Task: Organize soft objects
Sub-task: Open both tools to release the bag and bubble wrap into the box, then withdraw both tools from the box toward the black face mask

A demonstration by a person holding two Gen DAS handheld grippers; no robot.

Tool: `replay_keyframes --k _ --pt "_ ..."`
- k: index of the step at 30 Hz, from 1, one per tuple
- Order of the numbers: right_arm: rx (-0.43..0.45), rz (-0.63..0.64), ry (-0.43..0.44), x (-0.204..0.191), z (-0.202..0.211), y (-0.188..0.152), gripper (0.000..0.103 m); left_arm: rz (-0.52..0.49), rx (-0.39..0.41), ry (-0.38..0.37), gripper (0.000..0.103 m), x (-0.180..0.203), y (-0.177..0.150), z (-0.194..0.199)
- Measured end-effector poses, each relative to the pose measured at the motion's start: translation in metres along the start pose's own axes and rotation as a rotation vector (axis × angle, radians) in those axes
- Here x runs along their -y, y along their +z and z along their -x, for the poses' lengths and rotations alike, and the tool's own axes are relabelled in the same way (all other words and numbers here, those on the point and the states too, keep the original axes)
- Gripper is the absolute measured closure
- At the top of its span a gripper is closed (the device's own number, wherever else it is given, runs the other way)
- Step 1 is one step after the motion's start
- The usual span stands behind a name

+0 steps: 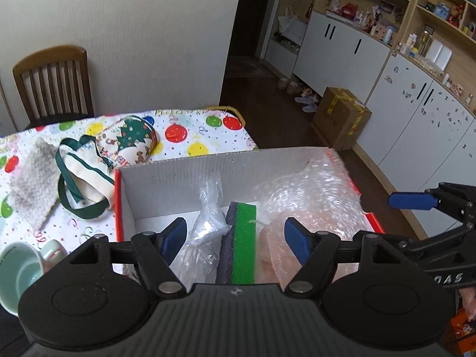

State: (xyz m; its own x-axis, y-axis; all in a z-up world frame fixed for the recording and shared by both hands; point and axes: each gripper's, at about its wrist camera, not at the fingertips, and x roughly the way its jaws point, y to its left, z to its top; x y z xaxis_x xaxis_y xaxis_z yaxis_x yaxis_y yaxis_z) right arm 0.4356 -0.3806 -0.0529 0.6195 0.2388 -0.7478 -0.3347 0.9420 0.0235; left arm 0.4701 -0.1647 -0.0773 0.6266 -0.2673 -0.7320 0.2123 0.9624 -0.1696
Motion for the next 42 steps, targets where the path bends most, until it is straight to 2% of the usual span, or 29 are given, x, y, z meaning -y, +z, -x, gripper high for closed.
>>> replay_keyframes --k 13,17,23,33,37,42 --pt "0.061 0.006 0.06 -0.026 0.047 0.002 0.009 -0.014 0.092 -0.006 0.031 -0.012 -0.016 0.062" --pt "0.081 0.012 0.078 -0.038 0.06 0.002 0.006 -0.035 0.119 -0.005 0.022 -0.017 -0.027 0.084" --pt "0.102 0.006 0.121 -0.061 0.075 -0.001 0.004 -0.036 0.138 -0.022 0.02 -0.031 -0.047 0.116" --pt "0.145 0.029 0.185 -0.115 0.092 -0.005 0.003 -0.012 0.164 -0.02 0.014 -0.074 -0.078 0.16" --pt "0.144 0.039 0.212 -0.138 0.089 -0.007 0.003 0.011 0.175 -0.036 0.004 -0.099 -0.086 0.175" --pt "0.131 0.057 0.234 -0.169 0.083 -0.01 0.003 0.037 0.179 -0.052 0.001 -0.132 -0.093 0.188"
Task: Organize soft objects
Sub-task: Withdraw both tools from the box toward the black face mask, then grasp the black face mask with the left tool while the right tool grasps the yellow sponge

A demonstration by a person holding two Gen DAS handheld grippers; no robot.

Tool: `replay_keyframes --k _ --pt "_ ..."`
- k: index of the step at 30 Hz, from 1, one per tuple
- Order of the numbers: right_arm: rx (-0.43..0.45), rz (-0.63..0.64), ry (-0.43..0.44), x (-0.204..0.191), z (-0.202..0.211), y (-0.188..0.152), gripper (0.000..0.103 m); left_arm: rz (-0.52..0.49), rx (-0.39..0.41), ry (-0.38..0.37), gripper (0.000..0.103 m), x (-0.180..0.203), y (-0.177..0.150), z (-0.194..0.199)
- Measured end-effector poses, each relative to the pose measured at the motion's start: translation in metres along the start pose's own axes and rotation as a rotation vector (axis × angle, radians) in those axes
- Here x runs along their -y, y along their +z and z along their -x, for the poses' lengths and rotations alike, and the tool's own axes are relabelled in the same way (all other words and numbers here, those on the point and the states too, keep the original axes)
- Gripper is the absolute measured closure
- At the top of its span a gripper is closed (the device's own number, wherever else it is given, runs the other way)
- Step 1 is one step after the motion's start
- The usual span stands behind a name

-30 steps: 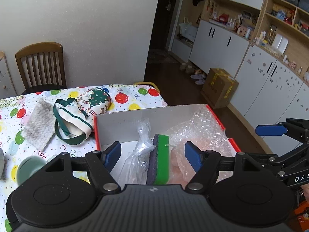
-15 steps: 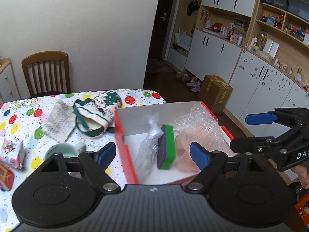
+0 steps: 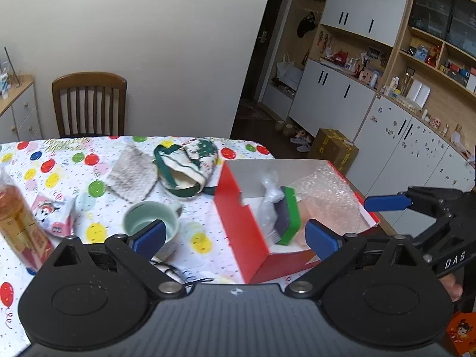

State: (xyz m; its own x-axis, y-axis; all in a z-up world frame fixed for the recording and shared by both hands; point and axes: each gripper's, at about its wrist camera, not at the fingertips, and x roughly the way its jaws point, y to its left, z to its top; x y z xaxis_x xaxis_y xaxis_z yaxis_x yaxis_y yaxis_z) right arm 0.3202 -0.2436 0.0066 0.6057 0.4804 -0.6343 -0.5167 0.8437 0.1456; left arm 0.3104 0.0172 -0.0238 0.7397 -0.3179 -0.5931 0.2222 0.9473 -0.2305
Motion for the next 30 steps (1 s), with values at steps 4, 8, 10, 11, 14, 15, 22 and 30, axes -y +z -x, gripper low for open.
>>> replay_keyframes --k 4,8,10,11,14,15,22,30 --pt "-0.014 0.004 0.013 -0.021 -0.013 -0.004 0.003 0.011 0.011 0.023 0.0 -0.024 -0.007 0.007" --pt "-0.034 0.019 0.029 -0.043 -0.028 -0.009 0.003 0.021 -0.002 0.044 0.0 -0.049 -0.017 0.006" --pt "-0.049 0.031 0.034 -0.054 -0.037 -0.013 0.003 0.012 -0.015 0.059 0.0 -0.061 -0.023 0.005" --pt "-0.056 0.037 0.038 -0.06 -0.041 -0.015 0.003 0.011 -0.017 0.069 0.0 -0.066 -0.026 0.004" --pt "-0.079 0.047 0.041 -0.075 -0.055 -0.022 0.005 0.0 -0.027 0.072 0.0 -0.083 -0.037 -0.002" --pt "-0.087 0.05 0.043 -0.08 -0.06 -0.024 0.005 -0.005 -0.033 0.072 0.0 -0.088 -0.041 -0.005" --pt "-0.134 0.068 0.016 -0.108 -0.093 -0.039 0.023 -0.066 -0.083 0.061 0.0 -0.117 -0.069 -0.028" --pt "-0.189 0.078 -0.013 -0.127 -0.129 -0.054 0.047 -0.085 -0.134 0.06 0.0 -0.142 -0.089 -0.056"
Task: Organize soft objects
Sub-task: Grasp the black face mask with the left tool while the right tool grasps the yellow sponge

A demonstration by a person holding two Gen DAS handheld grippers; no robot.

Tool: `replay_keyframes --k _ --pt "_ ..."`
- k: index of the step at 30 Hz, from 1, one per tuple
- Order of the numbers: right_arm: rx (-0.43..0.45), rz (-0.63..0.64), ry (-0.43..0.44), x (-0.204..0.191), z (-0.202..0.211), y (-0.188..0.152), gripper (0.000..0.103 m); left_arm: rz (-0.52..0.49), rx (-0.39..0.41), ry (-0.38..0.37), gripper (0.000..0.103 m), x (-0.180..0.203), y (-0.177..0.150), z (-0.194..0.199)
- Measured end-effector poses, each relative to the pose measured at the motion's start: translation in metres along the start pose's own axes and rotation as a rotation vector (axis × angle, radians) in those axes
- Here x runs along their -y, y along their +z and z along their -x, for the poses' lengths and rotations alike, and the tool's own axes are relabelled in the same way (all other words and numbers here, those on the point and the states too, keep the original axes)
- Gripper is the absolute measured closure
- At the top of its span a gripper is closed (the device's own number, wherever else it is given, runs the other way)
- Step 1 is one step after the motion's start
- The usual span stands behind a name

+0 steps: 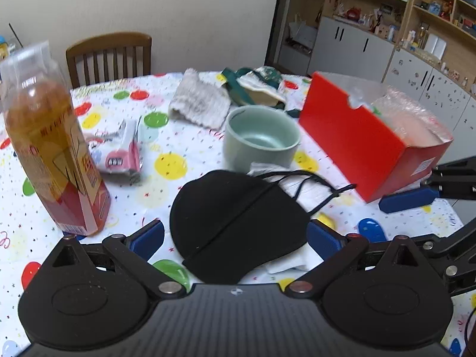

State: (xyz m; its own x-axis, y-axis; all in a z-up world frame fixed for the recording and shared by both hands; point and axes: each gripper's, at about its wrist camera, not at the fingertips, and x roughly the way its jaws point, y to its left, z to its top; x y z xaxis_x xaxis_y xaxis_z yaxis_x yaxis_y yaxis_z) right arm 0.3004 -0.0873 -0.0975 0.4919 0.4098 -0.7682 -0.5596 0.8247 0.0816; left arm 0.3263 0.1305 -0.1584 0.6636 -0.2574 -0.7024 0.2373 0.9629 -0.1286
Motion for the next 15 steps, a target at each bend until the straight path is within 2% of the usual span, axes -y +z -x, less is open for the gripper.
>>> replay_keyframes --k 4,7,15 --pt "-0.03 -0.011 -0.013 -0.004 -0.019 0.0 0.061 0.022 -0.009 0.005 0.0 -0.011 0.001 -0.011" --pt "-0.044 -0.018 -0.018 -0.005 -0.03 0.0 0.067 0.048 -0.017 0.003 0.0 -0.019 0.003 -0.02" --pt "-0.087 -0.037 -0.036 -0.002 -0.056 0.0 0.077 0.075 -0.049 -0.006 0.001 -0.029 0.004 -0.041"
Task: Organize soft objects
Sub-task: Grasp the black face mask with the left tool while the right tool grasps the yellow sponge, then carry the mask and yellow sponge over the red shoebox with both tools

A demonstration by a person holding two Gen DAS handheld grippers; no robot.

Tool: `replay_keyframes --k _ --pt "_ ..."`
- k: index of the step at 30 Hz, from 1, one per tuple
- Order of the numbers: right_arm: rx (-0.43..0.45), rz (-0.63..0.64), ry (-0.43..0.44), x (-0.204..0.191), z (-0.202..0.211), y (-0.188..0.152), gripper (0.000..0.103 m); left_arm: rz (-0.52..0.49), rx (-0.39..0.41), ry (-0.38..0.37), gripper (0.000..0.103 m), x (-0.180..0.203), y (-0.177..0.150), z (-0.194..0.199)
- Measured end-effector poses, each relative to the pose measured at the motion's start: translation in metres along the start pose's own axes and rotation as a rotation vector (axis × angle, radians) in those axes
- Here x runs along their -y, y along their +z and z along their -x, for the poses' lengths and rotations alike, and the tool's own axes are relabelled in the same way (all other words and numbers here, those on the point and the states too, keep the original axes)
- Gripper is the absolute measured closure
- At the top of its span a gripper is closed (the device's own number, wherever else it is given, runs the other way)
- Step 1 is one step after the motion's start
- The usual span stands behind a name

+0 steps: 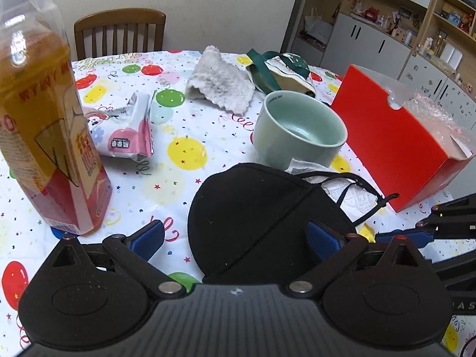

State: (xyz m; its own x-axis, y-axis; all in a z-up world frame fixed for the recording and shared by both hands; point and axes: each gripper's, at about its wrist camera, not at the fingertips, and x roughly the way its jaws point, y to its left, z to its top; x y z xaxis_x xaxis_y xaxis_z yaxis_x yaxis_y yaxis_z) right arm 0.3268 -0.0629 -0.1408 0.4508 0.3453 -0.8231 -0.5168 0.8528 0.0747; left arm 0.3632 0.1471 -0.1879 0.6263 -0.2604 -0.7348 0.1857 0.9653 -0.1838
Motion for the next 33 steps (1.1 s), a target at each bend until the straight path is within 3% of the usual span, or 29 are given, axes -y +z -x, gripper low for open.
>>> replay_keyframes --k 12,16,18,25,31,33 --pt "0.001 0.018 -0.018 0.007 -0.006 0.007 0.075 -0.005 -0.012 0.005 0.007 0.0 0.004 -0.018" --pt "-0.005 0.019 -0.028 0.009 -0.015 0.008 0.076 -0.007 -0.021 0.0 0.027 0.001 0.004 -0.021" --pt "-0.003 0.002 -0.018 0.012 -0.015 0.008 0.079 -0.017 -0.018 0.006 0.028 0.003 0.004 -0.021" --pt "0.014 -0.021 0.033 0.02 -0.01 0.007 0.086 -0.018 -0.02 0.009 0.062 0.004 0.004 -0.02" --pt "0.043 -0.108 0.07 0.034 -0.002 0.004 0.089 0.003 -0.006 0.033 0.084 0.003 0.007 -0.013" --pt "0.054 -0.136 0.079 0.037 0.002 0.002 0.089 0.017 -0.004 0.026 0.087 0.002 0.007 -0.01"
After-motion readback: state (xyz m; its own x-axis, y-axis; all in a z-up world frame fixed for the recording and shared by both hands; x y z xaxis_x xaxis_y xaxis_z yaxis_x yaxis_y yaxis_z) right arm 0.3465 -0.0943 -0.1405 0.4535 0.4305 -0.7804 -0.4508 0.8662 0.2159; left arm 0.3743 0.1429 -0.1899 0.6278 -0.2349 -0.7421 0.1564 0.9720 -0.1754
